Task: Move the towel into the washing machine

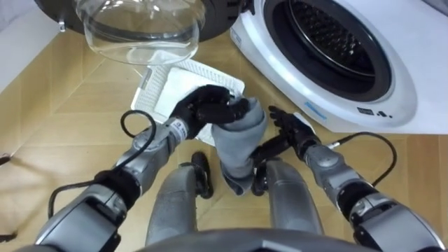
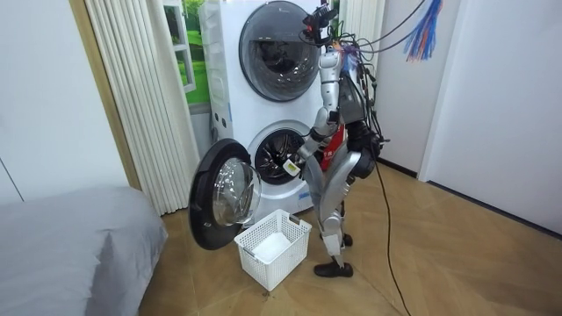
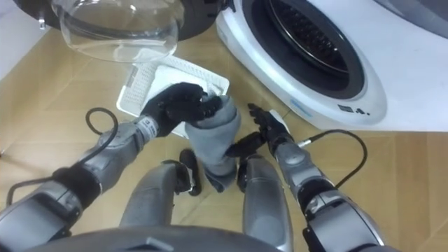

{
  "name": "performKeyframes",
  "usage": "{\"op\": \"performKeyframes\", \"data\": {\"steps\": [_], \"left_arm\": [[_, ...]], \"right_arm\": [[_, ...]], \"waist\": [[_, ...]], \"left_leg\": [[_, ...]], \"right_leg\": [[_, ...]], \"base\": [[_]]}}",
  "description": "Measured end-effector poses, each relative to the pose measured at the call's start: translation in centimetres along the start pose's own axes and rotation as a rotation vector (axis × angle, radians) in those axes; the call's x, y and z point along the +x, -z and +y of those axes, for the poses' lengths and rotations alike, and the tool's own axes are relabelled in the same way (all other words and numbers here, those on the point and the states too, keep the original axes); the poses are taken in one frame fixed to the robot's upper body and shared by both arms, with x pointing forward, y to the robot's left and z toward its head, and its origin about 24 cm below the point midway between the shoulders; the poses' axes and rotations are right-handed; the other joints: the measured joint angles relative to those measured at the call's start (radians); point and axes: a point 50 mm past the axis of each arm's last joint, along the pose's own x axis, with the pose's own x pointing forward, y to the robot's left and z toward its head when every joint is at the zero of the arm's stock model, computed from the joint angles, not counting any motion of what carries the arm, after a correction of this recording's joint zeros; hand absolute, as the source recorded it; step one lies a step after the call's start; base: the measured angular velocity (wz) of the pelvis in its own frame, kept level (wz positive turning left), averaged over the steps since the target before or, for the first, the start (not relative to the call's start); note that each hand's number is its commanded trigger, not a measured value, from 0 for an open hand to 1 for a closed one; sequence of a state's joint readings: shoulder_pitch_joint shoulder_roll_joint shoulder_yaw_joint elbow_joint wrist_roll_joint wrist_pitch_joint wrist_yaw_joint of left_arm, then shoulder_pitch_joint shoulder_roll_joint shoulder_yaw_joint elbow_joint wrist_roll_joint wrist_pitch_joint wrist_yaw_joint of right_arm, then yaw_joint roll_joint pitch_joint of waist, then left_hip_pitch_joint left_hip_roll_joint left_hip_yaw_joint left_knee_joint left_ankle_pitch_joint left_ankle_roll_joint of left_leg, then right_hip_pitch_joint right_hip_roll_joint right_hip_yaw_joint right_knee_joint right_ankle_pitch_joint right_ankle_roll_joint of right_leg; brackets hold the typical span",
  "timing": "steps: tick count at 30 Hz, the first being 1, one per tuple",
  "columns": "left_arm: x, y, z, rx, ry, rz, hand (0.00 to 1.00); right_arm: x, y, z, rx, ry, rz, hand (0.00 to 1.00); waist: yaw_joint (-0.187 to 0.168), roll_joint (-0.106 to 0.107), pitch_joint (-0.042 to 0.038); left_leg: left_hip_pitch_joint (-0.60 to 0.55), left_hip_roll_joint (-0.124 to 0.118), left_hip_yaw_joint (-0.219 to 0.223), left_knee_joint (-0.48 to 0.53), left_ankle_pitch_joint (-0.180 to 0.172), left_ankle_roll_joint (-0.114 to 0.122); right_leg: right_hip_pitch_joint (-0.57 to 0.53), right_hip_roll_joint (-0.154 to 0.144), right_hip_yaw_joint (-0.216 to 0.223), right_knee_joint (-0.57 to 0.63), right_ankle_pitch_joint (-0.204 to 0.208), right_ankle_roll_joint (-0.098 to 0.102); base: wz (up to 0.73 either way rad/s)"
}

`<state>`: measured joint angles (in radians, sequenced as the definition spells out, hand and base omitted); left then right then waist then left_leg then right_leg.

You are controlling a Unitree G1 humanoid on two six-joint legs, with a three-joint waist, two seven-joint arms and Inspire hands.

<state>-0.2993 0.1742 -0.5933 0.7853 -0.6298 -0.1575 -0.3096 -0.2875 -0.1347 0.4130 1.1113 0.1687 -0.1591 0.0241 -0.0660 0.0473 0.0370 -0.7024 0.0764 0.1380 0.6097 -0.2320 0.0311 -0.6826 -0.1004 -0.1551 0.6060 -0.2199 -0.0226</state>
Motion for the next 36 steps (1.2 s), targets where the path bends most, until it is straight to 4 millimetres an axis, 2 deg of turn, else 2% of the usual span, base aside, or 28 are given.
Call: {"op": "performKeyframes", "data": {"steps": [8,11,18,21,24,31,32,33,36], "left_arm": [[0.3,-2.4,-0.7,-0.056,0.059,-0.113,1.00],[0.3,-3.5,-0.9,-0.072,0.081,-0.161,1.00],[1.0,-6.6,-3.2,-0.055,0.226,-0.287,1.00],[1.1,-7.8,-3.5,-0.058,0.250,-0.341,1.00],[1.2,-8.6,-3.8,-0.043,0.279,-0.366,1.00],[1.2,-8.8,-4.0,-0.035,0.304,-0.370,1.00],[1.2,-8.8,-4.0,-0.033,0.311,-0.368,1.00],[1.2,-8.7,-4.1,-0.033,0.317,-0.366,1.00],[1.2,-8.7,-4.2,-0.031,0.326,-0.366,1.00]], "right_arm": [[0.0,-0.3,-0.9,0.047,0.033,-0.014,0.00],[0.1,-0.5,-0.5,0.069,0.020,-0.023,0.00],[-0.2,0.7,0.6,0.049,-0.063,0.010,0.00],[-0.2,0.9,0.9,0.026,-0.113,0.019,0.00],[-0.3,1.0,1.0,0.012,-0.143,0.029,0.00],[-0.3,1.1,1.4,-0.011,-0.195,0.042,0.00],[-0.3,1.0,1.4,-0.010,-0.204,0.039,0.78],[-0.3,1.0,1.4,-0.010,-0.212,0.038,1.00],[-0.2,0.7,1.5,-0.012,-0.221,0.039,1.00]], "waist": [[0.019,0.012,0.0006],[0.020,0.013,0.0006],[0.047,0.013,0.0015],[0.045,0.014,0.0030],[0.045,0.015,0.0052],[0.045,0.018,0.0085],[0.045,0.017,0.0089],[0.045,0.017,0.0089],[0.043,0.017,0.0094]], "left_leg": [[0.002,0.000,0.000,-0.005,0.002,-0.001],[0.002,0.001,-0.001,-0.006,0.002,-0.002],[0.001,0.017,0.002,0.009,0.003,-0.004],[0.006,0.017,0.002,0.005,0.004,-0.006],[0.007,0.017,0.002,-0.003,0.005,-0.007],[-0.004,0.017,0.001,-0.001,0.006,-0.009],[-0.005,0.018,0.001,-0.001,0.006,-0.009],[-0.005,0.018,0.001,0.002,0.007,-0.009],[-0.007,0.017,0.001,0.005,0.006,-0.009]], "right_leg": [[0.003,0.004,-0.007,-0.004,0.000,0.000],[0.004,0.013,0.003,-0.010,0.000,0.000],[0.008,0.020,0.004,-0.012,0.009,-0.005],[0.011,0.020,0.007,-0.014,0.009,-0.006],[0.011,0.024,0.011,-0.018,0.011,-0.006],[0.000,0.030,0.013,-0.020,0.014,-0.008],[-0.002,0.029,0.013,-0.019,0.014,-0.008],[-0.002,0.029,0.013,-0.018,0.014,-0.008],[-0.002,0.028,0.012,-0.018,0.014,-0.007]], "base": [[0.00],[0.00],[-0.04],[0.00],[0.00],[0.00],[0.00],[0.00],[0.00]]}}
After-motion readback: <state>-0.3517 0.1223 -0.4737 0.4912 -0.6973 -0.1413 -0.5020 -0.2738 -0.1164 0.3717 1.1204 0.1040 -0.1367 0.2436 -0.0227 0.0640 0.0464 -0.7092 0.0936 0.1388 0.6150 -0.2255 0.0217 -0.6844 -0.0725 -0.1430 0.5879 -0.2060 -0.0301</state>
